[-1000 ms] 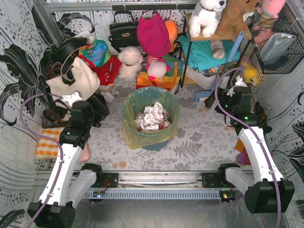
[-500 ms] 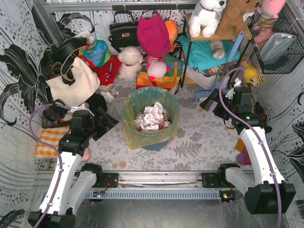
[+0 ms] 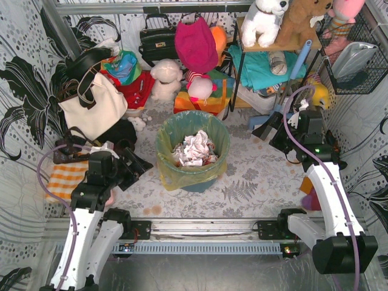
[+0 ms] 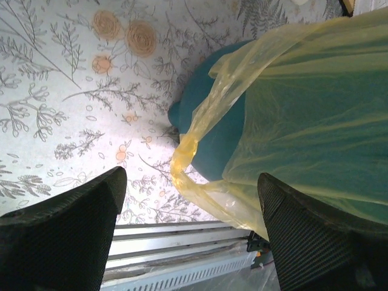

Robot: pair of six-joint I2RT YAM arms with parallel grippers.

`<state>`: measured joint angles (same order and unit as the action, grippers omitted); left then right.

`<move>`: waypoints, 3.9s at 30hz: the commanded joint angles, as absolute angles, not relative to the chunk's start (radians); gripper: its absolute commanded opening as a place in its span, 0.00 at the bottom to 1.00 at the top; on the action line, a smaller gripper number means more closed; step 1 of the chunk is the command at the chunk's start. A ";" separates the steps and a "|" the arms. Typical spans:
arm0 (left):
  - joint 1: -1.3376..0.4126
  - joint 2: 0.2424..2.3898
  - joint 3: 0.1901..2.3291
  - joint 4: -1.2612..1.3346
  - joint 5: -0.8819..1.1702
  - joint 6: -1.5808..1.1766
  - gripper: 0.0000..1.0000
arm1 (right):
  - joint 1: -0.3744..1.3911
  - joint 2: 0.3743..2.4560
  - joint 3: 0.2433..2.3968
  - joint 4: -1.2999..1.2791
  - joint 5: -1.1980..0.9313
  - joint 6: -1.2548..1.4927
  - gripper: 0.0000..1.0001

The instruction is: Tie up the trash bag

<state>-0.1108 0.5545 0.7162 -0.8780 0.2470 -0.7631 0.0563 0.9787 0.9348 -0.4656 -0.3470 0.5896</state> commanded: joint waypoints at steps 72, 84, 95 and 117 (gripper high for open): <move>-0.447 0.761 0.408 -0.348 0.119 -0.962 0.51 | 0.054 1.040 0.923 -0.462 -0.376 0.580 0.94; -0.514 0.797 0.491 -0.468 -0.016 -0.937 0.29 | 0.054 1.047 0.932 -0.461 -0.418 0.568 0.91; -0.514 0.765 0.602 -0.553 -0.065 -0.902 0.00 | 0.241 1.088 1.014 -0.369 -0.476 0.557 0.83; -0.514 0.993 0.818 -0.486 -0.115 -0.764 0.00 | 0.474 1.014 1.041 -0.426 -0.447 0.528 0.77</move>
